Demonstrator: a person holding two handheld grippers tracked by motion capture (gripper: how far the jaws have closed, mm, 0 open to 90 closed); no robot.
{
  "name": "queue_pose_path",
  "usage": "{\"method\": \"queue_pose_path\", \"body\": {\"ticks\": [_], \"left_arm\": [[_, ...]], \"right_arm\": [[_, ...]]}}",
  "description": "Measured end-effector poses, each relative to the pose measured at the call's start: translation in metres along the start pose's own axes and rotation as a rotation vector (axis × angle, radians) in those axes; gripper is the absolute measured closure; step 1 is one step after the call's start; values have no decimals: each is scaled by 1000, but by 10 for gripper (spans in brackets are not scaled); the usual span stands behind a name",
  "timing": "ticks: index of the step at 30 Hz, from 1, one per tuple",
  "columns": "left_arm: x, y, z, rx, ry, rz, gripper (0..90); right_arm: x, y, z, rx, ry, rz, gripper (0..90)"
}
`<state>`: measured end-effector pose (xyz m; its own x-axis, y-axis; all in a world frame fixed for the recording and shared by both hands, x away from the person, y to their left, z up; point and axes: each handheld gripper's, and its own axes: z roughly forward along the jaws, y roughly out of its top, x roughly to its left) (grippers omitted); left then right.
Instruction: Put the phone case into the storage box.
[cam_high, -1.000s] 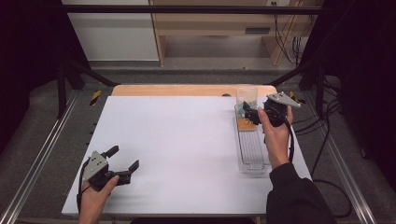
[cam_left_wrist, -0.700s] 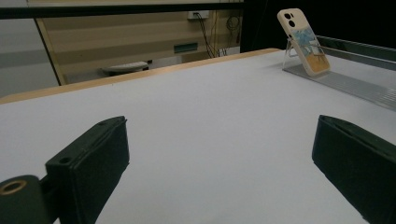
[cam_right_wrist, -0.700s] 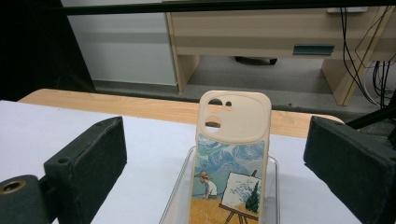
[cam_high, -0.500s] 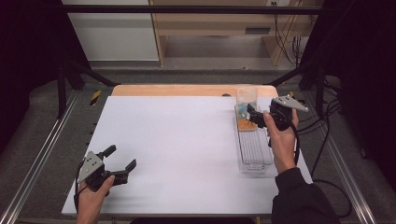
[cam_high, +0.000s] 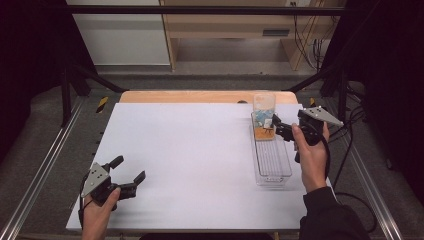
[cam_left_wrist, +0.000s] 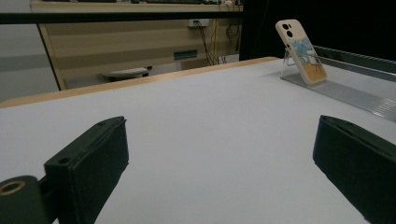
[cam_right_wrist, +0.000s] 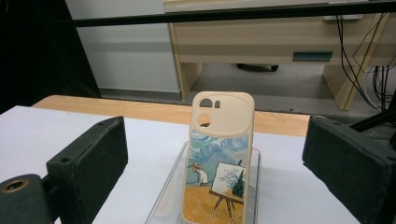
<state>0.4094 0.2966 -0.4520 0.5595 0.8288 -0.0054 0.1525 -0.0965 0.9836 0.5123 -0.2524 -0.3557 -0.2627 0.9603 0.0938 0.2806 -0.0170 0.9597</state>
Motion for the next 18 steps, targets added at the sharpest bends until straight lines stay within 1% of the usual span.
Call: {"method": "queue_pose_path", "body": {"ticks": [8, 11, 18], "left_arm": [[0, 0, -1, -1, 0, 2, 29], [0, 0, -2, -1, 0, 2, 29], [-1, 0, -2, -3, 0, 1, 29]], "right_arm": [[1, 0, -5, -6, 20, -10, 64], [3, 0, -6, -11, 30, -7, 63], [6, 0, -8, -14, 31, -21, 60]]}}
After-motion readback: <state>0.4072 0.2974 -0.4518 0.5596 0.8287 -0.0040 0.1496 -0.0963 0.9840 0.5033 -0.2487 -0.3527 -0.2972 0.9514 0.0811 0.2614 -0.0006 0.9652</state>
